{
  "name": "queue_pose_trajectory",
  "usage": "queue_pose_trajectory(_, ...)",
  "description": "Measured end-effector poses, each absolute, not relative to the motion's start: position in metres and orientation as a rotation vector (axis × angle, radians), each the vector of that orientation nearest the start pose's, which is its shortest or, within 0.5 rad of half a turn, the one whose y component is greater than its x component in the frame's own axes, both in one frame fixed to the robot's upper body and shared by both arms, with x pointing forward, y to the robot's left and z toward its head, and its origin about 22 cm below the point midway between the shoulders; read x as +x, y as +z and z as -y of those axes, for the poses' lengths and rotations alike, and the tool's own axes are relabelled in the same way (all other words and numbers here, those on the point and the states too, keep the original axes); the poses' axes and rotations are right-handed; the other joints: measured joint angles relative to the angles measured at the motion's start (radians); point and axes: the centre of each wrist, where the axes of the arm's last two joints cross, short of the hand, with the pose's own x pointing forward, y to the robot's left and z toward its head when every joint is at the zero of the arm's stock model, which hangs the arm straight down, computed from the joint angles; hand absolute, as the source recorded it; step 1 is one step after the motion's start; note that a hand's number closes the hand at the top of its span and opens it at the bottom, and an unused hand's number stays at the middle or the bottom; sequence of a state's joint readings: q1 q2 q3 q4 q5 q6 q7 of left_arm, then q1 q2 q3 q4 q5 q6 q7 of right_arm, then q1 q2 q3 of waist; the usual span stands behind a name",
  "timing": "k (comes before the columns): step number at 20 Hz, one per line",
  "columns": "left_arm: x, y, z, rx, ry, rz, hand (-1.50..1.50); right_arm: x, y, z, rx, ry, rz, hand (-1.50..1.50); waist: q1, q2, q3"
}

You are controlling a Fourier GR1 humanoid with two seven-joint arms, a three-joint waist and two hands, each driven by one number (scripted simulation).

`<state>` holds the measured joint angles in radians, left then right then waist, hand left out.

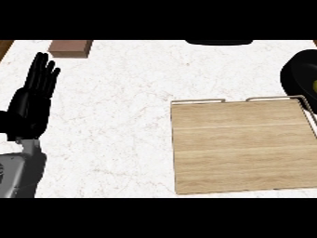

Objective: Pick the pear from the tray and place it in the pot

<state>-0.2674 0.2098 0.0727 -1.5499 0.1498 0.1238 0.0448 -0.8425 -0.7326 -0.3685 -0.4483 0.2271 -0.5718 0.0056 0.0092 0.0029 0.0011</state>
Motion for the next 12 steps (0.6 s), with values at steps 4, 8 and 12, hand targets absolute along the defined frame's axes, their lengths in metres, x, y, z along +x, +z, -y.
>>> queue_pose_trajectory(4,0.297,0.077,-0.270,0.106,0.054,1.759,0.00,0.359,0.141,0.486,-1.230,-0.470,1.403,-1.50,-0.007,-0.002,0.000)
queue_pose_trajectory(8,0.299,0.078,-0.270,0.103,0.057,1.758,0.00,0.331,0.140,0.514,-1.230,-0.547,1.454,-1.50,-0.013,-0.003,0.000)
queue_pose_trajectory(12,0.301,0.081,-0.275,0.108,0.059,1.762,0.00,0.298,0.132,0.539,-1.232,-0.595,1.484,-1.50,-0.017,-0.004,-0.001)
